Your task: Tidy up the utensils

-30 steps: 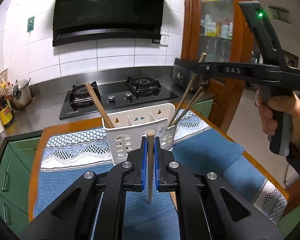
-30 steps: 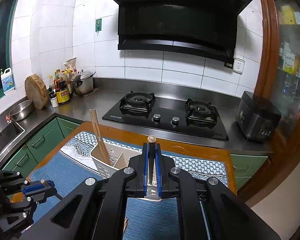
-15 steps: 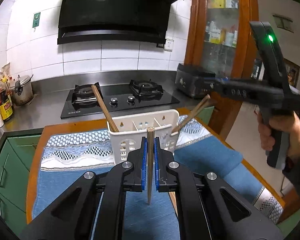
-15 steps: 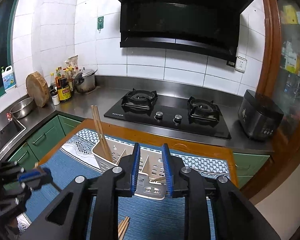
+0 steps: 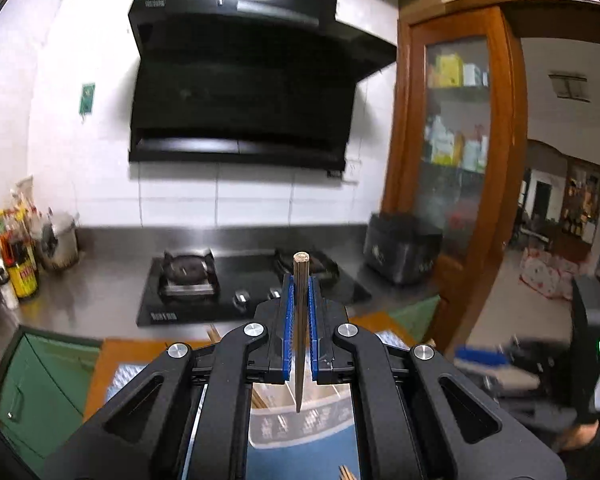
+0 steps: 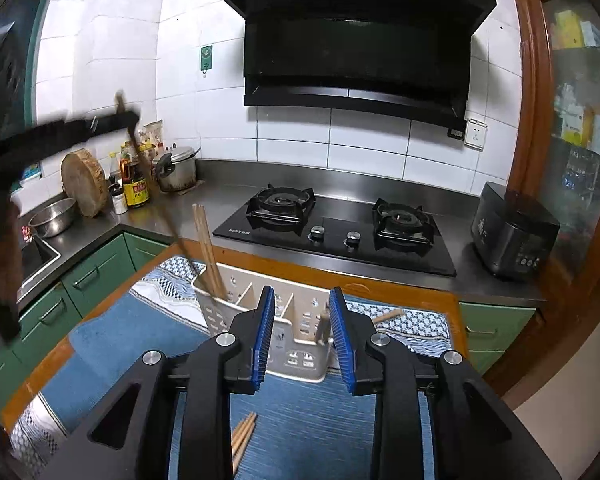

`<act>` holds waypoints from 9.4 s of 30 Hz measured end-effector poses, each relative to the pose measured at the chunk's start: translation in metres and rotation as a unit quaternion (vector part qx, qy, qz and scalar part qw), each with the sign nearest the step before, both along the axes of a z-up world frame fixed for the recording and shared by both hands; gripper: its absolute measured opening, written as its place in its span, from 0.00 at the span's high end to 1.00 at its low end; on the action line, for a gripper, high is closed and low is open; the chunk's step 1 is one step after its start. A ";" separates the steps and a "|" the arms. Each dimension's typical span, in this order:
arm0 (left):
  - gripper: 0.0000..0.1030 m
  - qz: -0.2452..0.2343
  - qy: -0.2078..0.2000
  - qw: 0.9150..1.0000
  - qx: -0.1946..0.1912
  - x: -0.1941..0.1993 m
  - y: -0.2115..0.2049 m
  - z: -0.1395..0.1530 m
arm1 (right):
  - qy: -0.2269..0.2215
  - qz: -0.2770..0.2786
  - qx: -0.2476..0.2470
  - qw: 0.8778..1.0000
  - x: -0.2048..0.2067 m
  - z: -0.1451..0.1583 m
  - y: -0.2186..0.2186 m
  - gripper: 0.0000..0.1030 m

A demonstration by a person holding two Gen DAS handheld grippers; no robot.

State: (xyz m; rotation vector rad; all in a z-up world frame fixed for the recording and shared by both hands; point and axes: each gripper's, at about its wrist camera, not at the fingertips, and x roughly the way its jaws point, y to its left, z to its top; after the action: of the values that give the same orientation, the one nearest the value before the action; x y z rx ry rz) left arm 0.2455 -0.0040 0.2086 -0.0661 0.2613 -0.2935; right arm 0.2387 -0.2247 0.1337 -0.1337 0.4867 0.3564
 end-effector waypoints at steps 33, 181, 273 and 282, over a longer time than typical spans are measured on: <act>0.91 -0.008 0.155 0.987 0.041 0.006 0.014 -0.112 | 0.082 0.019 -0.010 0.996 -0.121 -0.117 0.013 0.73; 0.88 -0.041 0.325 0.944 0.051 -0.156 -0.041 -0.311 | 0.117 -0.014 0.036 0.992 -0.191 -0.165 -0.009 0.93; 0.92 -0.039 0.130 0.989 0.067 0.019 -0.014 -0.090 | 0.005 -0.021 -0.037 0.999 0.056 -0.006 0.025 0.84; 0.90 -0.047 0.184 0.979 0.073 0.030 -0.011 -0.136 | 0.001 -0.013 -0.033 0.999 0.053 -0.002 0.028 0.84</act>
State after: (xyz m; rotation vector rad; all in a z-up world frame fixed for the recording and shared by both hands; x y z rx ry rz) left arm 0.2756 -0.0152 0.0723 0.0384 0.6549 -0.3541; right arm 0.2916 -0.1966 0.1317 -0.1908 0.5025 0.3150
